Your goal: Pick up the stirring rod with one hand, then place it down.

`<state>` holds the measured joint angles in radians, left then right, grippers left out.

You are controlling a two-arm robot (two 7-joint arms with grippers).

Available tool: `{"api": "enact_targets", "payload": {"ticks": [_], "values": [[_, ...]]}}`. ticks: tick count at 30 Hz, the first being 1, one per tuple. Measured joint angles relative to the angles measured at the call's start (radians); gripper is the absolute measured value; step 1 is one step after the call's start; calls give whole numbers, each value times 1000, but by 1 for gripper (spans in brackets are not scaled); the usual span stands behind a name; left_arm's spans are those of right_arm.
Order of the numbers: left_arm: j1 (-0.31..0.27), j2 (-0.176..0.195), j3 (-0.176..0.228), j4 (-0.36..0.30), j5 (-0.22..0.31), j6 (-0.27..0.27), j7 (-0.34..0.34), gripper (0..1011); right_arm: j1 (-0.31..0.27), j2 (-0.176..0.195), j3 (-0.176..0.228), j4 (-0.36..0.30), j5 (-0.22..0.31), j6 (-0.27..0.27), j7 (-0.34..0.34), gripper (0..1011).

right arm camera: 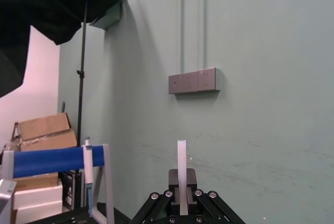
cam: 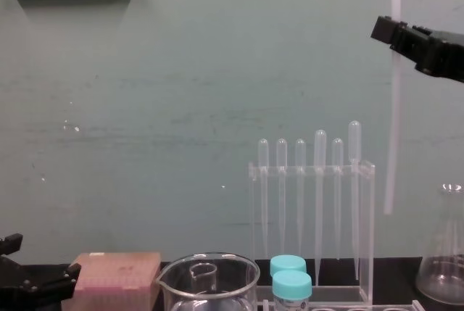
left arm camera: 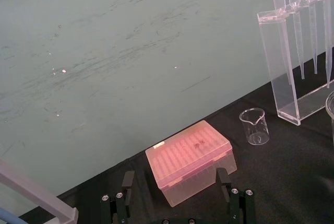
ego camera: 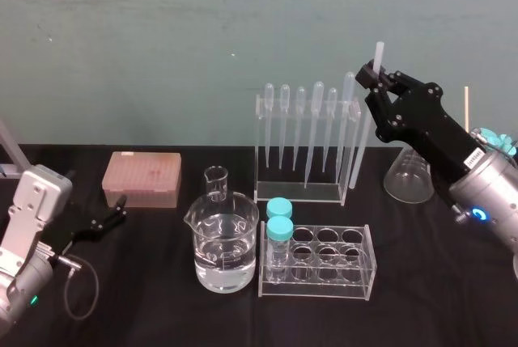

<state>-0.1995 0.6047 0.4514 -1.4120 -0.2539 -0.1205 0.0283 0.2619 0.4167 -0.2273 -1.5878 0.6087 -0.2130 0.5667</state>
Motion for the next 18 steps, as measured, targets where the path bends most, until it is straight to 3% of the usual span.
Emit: {"api": "enact_targets", "payload": {"ticks": [7,18], "values": [[0,0,0,0,0,0,0,1000,-2,27,-7,-11,17,0,14,69],[0,0,0,0,0,0,0,1000,5,38,-22,-8,26,-2,16,69]]}}
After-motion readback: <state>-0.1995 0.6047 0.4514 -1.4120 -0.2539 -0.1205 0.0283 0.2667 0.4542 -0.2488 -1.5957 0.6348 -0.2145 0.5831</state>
